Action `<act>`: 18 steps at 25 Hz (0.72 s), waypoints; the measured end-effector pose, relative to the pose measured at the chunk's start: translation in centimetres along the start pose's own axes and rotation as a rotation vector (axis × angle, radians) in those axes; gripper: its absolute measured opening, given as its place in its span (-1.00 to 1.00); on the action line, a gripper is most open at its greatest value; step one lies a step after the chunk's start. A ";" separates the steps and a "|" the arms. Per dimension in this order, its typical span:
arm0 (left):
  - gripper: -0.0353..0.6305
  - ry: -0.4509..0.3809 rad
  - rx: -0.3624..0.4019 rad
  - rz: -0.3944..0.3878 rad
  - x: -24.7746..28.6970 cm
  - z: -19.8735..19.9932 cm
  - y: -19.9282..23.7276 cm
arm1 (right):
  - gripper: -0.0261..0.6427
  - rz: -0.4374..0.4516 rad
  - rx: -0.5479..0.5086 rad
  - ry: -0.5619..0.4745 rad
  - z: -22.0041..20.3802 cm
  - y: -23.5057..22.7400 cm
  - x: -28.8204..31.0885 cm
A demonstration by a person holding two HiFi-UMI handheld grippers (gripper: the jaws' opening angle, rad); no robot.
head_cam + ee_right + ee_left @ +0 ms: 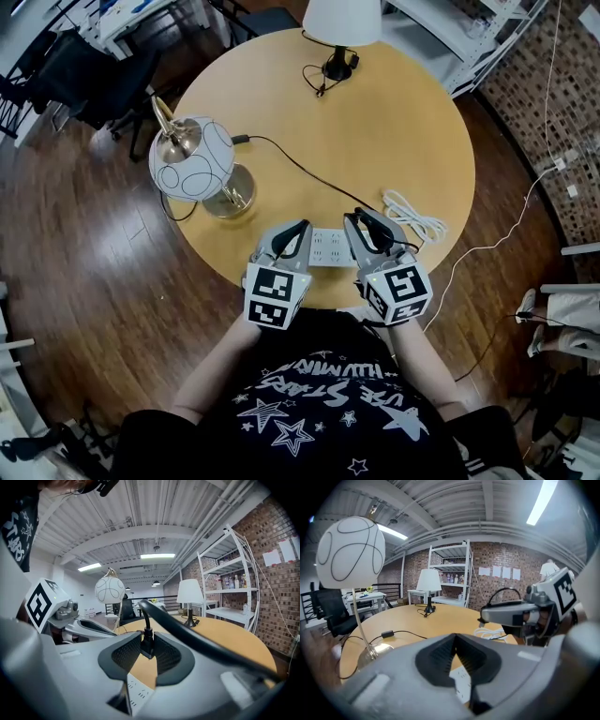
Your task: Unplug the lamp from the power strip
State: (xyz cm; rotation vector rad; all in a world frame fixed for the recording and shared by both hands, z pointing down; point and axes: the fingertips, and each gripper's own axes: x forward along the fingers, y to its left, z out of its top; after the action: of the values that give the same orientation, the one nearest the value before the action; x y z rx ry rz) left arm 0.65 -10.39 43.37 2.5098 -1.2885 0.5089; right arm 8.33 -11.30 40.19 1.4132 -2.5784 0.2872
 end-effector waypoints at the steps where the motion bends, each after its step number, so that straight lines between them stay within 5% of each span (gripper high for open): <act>1: -0.89 0.006 -0.001 0.003 0.2 -0.2 0.1 | -0.67 -0.001 0.010 0.012 -0.5 -0.4 0.4; 8: -0.89 0.032 -0.009 0.011 1.2 -0.7 1.2 | -0.67 -0.004 0.008 0.120 -3.9 -2.7 3.8; 18: -0.89 0.069 -0.035 0.028 3.0 -1.2 3.0 | -0.67 0.085 0.023 0.451 -11.4 -3.7 10.0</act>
State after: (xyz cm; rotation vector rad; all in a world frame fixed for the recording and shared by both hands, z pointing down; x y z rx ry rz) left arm -0.36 -13.80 45.97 2.4271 -1.2970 0.5689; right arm 6.97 -18.41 54.02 1.0926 -2.2676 0.5760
